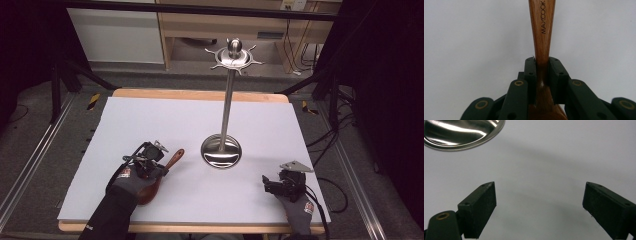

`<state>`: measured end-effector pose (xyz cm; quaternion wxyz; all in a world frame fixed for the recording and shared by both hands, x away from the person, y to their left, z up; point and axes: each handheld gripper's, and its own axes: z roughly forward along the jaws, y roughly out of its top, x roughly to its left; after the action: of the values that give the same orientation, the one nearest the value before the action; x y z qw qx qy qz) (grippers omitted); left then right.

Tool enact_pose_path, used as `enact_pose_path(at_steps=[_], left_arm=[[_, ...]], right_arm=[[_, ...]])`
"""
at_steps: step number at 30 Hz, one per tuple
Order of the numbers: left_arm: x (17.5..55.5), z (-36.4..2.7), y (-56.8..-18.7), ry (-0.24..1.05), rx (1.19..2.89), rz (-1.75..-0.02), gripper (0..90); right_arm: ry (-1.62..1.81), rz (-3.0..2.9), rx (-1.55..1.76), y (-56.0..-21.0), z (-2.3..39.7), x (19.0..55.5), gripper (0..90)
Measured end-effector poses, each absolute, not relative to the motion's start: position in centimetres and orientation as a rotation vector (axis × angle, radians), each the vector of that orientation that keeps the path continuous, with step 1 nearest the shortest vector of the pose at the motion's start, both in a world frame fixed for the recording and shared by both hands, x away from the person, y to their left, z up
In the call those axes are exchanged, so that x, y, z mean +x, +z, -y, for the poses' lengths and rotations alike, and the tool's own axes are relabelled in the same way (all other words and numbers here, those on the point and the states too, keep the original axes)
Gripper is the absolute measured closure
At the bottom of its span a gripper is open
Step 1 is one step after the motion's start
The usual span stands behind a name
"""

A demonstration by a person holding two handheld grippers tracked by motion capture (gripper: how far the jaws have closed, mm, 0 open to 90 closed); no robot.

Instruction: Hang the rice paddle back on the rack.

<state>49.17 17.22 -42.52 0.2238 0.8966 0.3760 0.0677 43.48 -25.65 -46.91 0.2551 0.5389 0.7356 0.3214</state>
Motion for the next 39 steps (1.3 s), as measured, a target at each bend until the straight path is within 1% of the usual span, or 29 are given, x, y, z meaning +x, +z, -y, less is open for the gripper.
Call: enact_pose_path(at_steps=[9,15,29,39], left_arm=[[48.3,-18.4,-41.7,0.208,2.405,-1.022,77.1],[47.6,-19.4,-41.4,0.239,2.332,-1.023,77.2],[45.7,-20.9,-40.8,0.297,2.220,-1.000,77.2],[44.4,-21.8,-39.8,0.405,2.123,-0.949,77.3]], right_arm=[[0.873,-1.996,1.467,-46.9,25.7,43.5,12.0],[0.872,-1.996,1.468,-46.9,25.7,43.5,12.0],[0.870,-1.998,1.469,-47.0,25.6,43.5,11.9],[0.868,-1.998,1.468,-47.0,25.6,43.5,12.0]])
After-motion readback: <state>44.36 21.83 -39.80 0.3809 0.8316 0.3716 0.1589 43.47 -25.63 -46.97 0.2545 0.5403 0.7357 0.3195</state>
